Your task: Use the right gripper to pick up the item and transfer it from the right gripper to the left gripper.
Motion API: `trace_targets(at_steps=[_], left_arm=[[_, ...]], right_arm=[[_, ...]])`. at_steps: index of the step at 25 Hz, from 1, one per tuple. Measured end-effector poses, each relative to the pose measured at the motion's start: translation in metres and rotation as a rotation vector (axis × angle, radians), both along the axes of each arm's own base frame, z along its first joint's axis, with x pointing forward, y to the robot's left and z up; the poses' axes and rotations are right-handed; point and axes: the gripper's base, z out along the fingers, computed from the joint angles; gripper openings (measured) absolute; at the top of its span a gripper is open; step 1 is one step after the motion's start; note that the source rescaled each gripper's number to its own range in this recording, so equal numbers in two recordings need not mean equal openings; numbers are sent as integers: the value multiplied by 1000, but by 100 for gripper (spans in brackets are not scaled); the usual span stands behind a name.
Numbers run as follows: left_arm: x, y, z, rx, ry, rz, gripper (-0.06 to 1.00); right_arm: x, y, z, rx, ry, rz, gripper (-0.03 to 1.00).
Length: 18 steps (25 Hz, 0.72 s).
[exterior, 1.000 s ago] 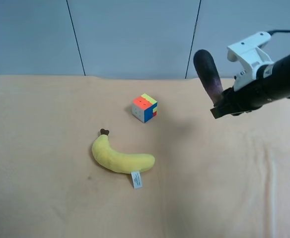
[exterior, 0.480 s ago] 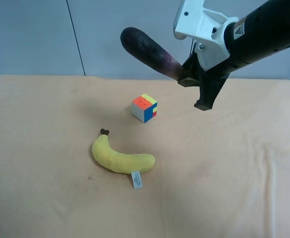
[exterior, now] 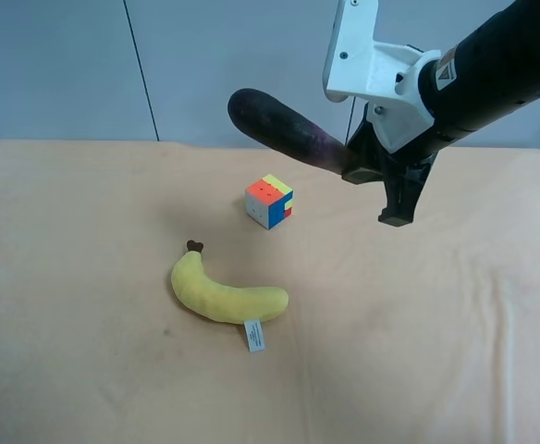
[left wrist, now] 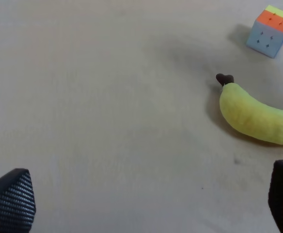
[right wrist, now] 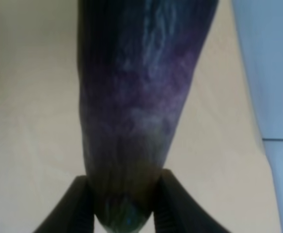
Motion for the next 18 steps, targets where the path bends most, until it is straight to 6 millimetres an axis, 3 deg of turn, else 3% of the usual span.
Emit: trace_targets(at_steps=[8,18], left_arm=[[0,0,0,0,0,0,93],[0,0,0,0,0,0,93]], right_arm=[[15,-3,-46,-80,127,-46,0],[20,0,-47,-56,93,-45,0]])
